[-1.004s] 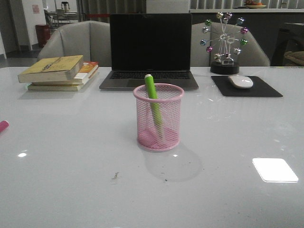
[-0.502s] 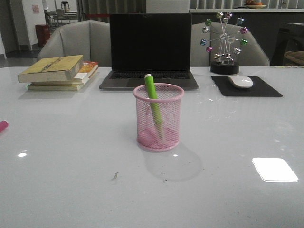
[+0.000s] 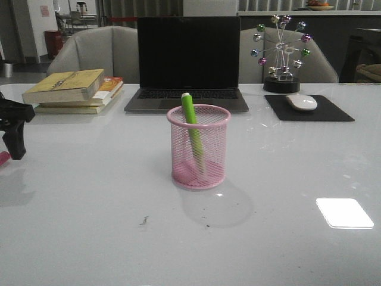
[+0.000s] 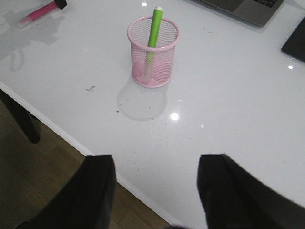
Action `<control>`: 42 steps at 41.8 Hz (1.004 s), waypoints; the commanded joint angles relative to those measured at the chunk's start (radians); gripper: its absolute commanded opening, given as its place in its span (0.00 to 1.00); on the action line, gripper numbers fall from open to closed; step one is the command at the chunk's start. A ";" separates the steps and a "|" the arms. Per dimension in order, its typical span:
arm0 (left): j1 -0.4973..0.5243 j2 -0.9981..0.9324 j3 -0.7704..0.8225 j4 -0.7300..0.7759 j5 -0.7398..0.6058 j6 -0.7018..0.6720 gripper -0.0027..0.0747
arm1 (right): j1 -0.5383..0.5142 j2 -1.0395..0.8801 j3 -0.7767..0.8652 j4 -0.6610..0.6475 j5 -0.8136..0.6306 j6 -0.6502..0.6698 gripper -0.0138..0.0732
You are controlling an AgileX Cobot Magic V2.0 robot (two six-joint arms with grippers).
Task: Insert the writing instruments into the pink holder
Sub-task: 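Grasp the pink marker with the left gripper and lift it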
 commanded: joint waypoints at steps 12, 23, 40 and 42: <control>-0.001 -0.007 -0.062 -0.002 -0.004 -0.014 0.54 | -0.003 0.005 -0.028 -0.009 -0.074 0.001 0.72; -0.001 -0.007 -0.062 -0.002 0.035 -0.014 0.26 | -0.003 0.005 -0.028 -0.009 -0.074 0.001 0.72; -0.044 -0.355 0.182 -0.529 -0.298 0.444 0.15 | -0.003 0.005 -0.028 -0.009 -0.074 0.001 0.72; -0.075 -0.439 0.250 -0.610 -0.392 0.518 0.15 | -0.003 0.005 -0.028 -0.009 -0.074 0.001 0.72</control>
